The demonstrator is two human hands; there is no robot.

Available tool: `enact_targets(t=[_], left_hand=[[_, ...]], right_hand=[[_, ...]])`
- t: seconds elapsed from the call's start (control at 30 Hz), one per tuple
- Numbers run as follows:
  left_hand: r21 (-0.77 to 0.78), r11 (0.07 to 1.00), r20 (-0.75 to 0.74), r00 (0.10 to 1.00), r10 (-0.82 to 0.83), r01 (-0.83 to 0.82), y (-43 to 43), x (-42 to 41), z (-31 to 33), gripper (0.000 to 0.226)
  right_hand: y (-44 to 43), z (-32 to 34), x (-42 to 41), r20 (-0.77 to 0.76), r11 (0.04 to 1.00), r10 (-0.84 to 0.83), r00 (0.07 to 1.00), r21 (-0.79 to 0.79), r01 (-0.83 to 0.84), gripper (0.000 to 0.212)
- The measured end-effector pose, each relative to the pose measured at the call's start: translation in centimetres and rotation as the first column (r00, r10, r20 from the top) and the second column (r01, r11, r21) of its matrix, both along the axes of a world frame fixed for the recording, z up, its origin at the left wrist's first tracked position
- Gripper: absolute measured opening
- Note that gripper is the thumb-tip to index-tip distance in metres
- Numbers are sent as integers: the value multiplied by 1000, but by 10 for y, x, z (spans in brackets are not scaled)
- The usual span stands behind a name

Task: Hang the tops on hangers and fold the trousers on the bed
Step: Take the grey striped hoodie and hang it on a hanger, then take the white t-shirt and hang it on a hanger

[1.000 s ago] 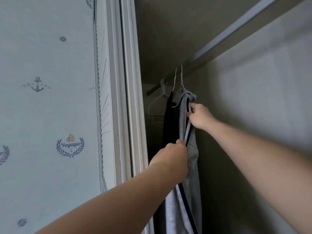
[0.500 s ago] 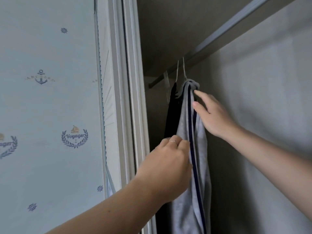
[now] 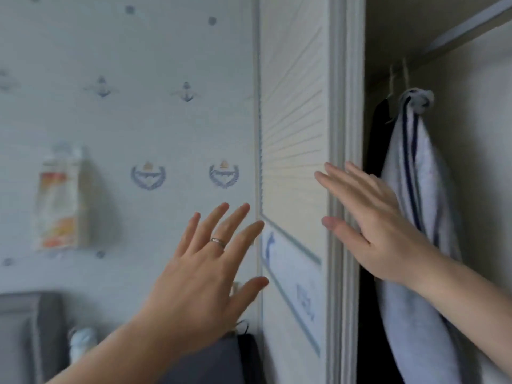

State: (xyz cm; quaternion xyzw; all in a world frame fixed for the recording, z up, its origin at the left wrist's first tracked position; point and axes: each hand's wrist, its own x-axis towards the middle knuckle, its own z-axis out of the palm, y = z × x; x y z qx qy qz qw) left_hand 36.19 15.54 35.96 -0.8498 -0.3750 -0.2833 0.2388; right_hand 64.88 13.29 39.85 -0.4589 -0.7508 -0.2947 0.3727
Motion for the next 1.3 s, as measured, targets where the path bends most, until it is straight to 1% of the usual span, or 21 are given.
enact_targets(t=[0.13, 0.27, 0.37, 0.47, 0.53, 0.63, 0.73, 0.83, 0.93, 0.97, 1.07, 1.17, 1.23, 1.3], left_hand=[[-92, 988, 32, 992, 125, -121, -42, -105, -35, 76], [-189, 960, 91, 970, 226, -206, -100, -208, -86, 74], [-289, 916, 157, 930, 334, -280, -152, -282, -130, 74], [-375, 847, 209, 855, 474, -378, -208, -347, -172, 74], [-440, 775, 232, 777, 585, -453, -246, -388, -199, 74], [-538, 649, 248, 634, 732, -538, -302, -440, -237, 75], [-617, 520, 246, 483, 840, -590, -357, -480, -277, 78], [-707, 356, 201, 308, 930, -612, -405, -517, -319, 74], [-775, 208, 166, 126, 978, -597, -444, -555, -356, 67], [-790, 167, 150, 79, 986, -590, -453, -569, -367, 66], [-831, 85, 128, -41, 991, -550, -475, -614, -395, 66], [-860, 16, 107, -150, 983, -510, -487, -662, -415, 65], [-881, -9, 111, -225, 968, -473, -491, -692, -424, 64], [-894, -32, 108, -283, 953, -448, -493, -721, -433, 63]], right_hand=[[-22, -45, -98, -33, 981, 139, 990, -133, -142, 61], [-51, -93, -204, -66, 926, 280, 958, -246, -287, 60], [-71, -130, -283, -77, 861, 388, 918, -326, -391, 60], [-89, -165, -357, -89, 765, 512, 854, -405, -501, 59], [-102, -189, -408, -108, 685, 587, 802, -462, -564, 59], [-122, -226, -484, -127, 552, 683, 719, -554, -622, 63], [-144, -265, -558, -153, 392, 773, 615, -648, -653, 61], [-165, -300, -633, -178, 238, 843, 507, -722, -650, 57], [-182, -337, -708, -212, 103, 884, 416, -781, -616, 59], [-187, -347, -733, -222, 63, 895, 387, -796, -603, 58], [-195, -375, -809, -244, -44, 921, 302, -838, -544, 49], [-199, -394, -885, -260, -111, 932, 252, -868, -483, 59], [-200, -403, -934, -276, -158, 935, 222, -887, -434, 66], [-201, -415, -980, -290, -206, 939, 183, -904, -376, 68]])
